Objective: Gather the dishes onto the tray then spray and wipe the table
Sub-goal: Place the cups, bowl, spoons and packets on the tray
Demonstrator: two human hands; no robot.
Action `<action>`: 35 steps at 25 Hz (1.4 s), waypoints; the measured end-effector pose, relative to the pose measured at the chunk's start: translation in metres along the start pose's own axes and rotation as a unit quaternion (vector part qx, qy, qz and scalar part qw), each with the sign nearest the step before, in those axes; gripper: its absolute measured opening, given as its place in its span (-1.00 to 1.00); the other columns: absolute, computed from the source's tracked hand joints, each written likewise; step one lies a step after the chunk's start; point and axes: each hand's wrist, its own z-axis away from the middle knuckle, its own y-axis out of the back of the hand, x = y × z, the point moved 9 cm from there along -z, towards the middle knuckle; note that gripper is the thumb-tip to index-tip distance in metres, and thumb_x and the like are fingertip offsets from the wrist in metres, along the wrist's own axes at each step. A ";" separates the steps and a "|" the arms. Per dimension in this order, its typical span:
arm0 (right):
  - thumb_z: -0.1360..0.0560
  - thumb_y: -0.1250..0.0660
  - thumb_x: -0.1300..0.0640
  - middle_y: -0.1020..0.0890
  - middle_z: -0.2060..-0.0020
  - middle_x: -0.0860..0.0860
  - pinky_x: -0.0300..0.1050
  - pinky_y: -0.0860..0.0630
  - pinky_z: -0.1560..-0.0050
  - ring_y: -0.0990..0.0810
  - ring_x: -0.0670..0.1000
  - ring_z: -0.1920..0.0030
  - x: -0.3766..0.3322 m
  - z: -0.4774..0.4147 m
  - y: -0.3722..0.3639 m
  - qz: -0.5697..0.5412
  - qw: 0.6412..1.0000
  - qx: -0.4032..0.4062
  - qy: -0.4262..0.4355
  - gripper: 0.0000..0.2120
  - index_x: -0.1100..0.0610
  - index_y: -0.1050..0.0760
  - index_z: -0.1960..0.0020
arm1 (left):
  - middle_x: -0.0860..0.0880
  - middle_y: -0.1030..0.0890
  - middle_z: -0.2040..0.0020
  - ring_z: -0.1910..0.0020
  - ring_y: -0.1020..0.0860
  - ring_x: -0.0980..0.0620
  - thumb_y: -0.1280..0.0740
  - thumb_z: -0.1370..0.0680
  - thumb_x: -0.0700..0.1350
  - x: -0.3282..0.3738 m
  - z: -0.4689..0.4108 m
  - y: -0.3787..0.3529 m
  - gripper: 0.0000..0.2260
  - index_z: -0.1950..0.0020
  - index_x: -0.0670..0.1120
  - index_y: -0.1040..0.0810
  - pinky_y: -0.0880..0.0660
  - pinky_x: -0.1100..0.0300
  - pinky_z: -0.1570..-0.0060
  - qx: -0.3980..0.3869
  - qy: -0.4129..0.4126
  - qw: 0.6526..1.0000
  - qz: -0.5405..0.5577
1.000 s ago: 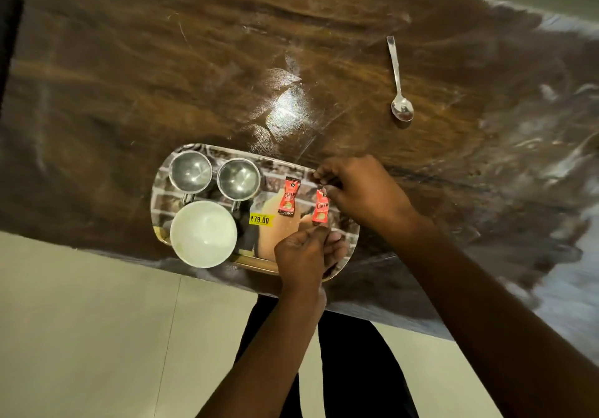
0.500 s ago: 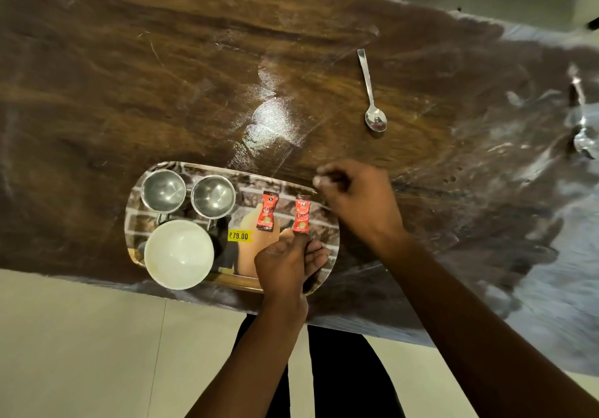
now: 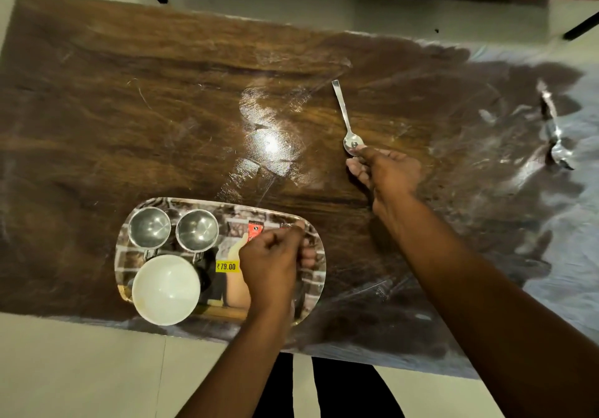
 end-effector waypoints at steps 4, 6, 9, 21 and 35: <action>-0.53 -0.47 0.43 -0.74 0.19 0.29 -0.20 -0.71 0.30 -0.71 0.00 0.42 0.001 -0.003 0.000 0.010 1.000 -0.002 -0.006 -0.74 0.50 -0.55 -0.18 | -0.15 -0.69 0.33 0.48 -0.65 0.01 -0.50 -0.59 -0.26 0.043 -0.018 -0.023 -0.88 0.06 -0.32 -0.67 -0.63 0.21 0.44 -0.020 -0.064 0.998 0.017; -0.52 -0.47 0.43 -0.72 0.27 0.21 -0.20 -0.71 0.28 -0.72 -0.01 0.40 0.000 0.000 0.005 0.020 1.000 -0.002 -0.003 -0.76 0.47 -0.57 -0.17 | -0.16 -0.70 0.27 0.42 -0.67 0.01 -0.49 -0.60 -0.28 0.058 -0.021 -0.026 -0.89 -0.01 -0.34 -0.68 -0.66 0.23 0.38 -0.028 -0.075 0.996 0.031; -0.52 -0.48 0.41 -0.75 0.31 0.12 -0.27 -0.65 0.33 -0.76 -0.01 0.34 -0.007 0.016 0.018 0.045 0.999 -0.015 0.019 -0.85 0.39 -0.62 -0.07 | -0.12 -0.72 0.27 0.37 -0.69 0.02 -0.45 -0.63 -0.30 0.065 -0.015 -0.017 -0.96 0.00 -0.24 -0.69 -0.67 0.24 0.31 -0.028 -0.082 0.994 0.062; -0.51 -0.53 0.34 -0.76 0.29 0.21 -0.28 -0.63 0.30 -0.75 0.00 0.34 0.082 0.129 0.049 0.269 0.938 -0.216 0.018 -0.99 0.27 -0.72 0.07 | -0.09 -0.77 0.23 0.29 -0.75 0.04 -0.46 -0.62 -0.25 -0.019 0.032 0.090 -0.92 0.06 -0.20 -0.72 -0.70 0.27 0.24 0.032 0.028 0.992 0.119; -0.48 -0.57 0.22 -0.77 0.31 -0.04 -0.02 -0.75 0.13 -0.79 -0.01 0.27 0.122 0.127 0.043 0.400 0.894 -0.178 0.095 -0.88 0.02 -0.75 0.19 | -0.09 -0.73 0.39 0.44 -0.72 0.05 -0.44 -0.63 -0.33 -0.047 0.010 0.100 -0.89 0.11 -0.29 -0.66 -0.67 0.28 0.35 0.076 0.107 0.984 0.121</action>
